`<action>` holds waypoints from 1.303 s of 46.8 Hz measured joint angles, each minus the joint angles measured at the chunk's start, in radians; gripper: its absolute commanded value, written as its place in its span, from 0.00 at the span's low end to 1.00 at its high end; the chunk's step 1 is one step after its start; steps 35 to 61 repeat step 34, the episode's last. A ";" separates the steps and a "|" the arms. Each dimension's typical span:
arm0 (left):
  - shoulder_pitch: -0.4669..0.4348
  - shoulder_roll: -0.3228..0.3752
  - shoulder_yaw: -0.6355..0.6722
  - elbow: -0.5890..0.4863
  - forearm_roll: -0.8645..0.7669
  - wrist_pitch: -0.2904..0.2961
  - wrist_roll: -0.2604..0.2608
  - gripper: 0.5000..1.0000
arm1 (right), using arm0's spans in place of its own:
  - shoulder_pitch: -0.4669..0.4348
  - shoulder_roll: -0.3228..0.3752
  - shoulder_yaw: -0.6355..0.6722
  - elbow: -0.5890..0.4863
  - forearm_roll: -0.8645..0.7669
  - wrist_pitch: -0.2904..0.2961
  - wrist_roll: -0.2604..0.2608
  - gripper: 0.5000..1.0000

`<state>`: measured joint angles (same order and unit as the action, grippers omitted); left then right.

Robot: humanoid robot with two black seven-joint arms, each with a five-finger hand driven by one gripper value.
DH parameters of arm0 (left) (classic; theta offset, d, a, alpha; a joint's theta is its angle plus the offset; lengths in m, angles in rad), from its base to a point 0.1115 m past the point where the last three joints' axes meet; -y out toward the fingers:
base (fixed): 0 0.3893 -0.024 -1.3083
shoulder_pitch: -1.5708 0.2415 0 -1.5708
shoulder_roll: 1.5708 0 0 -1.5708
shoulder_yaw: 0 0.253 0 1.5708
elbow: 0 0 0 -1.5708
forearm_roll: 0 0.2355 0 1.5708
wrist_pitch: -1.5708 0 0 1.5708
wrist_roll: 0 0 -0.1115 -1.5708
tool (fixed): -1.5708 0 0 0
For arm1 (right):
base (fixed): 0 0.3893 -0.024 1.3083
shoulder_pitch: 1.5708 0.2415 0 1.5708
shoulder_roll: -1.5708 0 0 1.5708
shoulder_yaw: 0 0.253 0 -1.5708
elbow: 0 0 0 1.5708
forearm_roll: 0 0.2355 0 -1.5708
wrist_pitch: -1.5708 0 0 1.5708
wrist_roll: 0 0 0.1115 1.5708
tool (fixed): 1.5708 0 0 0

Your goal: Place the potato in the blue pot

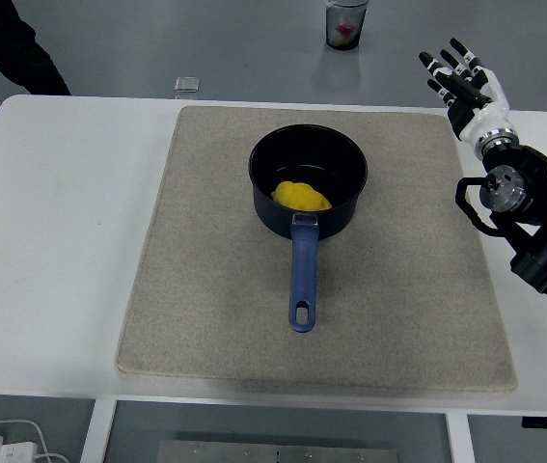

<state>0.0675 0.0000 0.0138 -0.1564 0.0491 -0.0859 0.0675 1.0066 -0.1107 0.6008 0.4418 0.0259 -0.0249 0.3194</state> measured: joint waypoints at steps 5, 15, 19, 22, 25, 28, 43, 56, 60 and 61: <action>0.000 0.000 0.000 0.000 0.000 0.000 0.000 0.99 | -0.012 0.000 0.027 0.000 0.000 0.000 0.001 0.85; 0.000 0.000 0.000 -0.001 0.000 0.000 0.000 0.99 | -0.019 0.004 0.068 0.000 0.000 0.002 0.001 0.85; 0.000 0.000 0.000 -0.001 0.000 0.000 0.000 0.99 | -0.020 0.006 0.077 0.000 0.000 0.003 0.001 0.85; 0.000 0.000 0.000 -0.001 0.000 0.000 0.000 0.99 | -0.020 0.006 0.078 0.001 0.000 0.003 0.001 0.85; 0.000 0.000 0.000 -0.001 0.000 0.000 0.000 0.99 | -0.020 0.006 0.079 0.001 0.000 0.003 0.001 0.85; 0.000 0.000 0.000 -0.001 0.000 0.000 0.000 0.99 | -0.020 0.006 0.079 0.001 0.000 0.003 0.001 0.85; 0.000 0.000 0.000 -0.002 0.000 0.000 0.000 0.99 | -0.020 0.008 0.079 0.001 0.000 0.003 0.001 0.85; 0.000 0.000 0.000 -0.002 0.000 0.000 0.000 0.99 | -0.020 0.008 0.079 0.001 0.000 0.003 0.001 0.85; 0.000 0.000 0.000 -0.002 0.000 0.000 0.000 0.99 | -0.020 0.008 0.079 0.001 0.000 0.003 0.001 0.85; 0.000 0.000 0.000 -0.002 0.000 0.000 0.000 0.99 | -0.020 0.008 0.079 0.001 0.000 0.003 0.001 0.85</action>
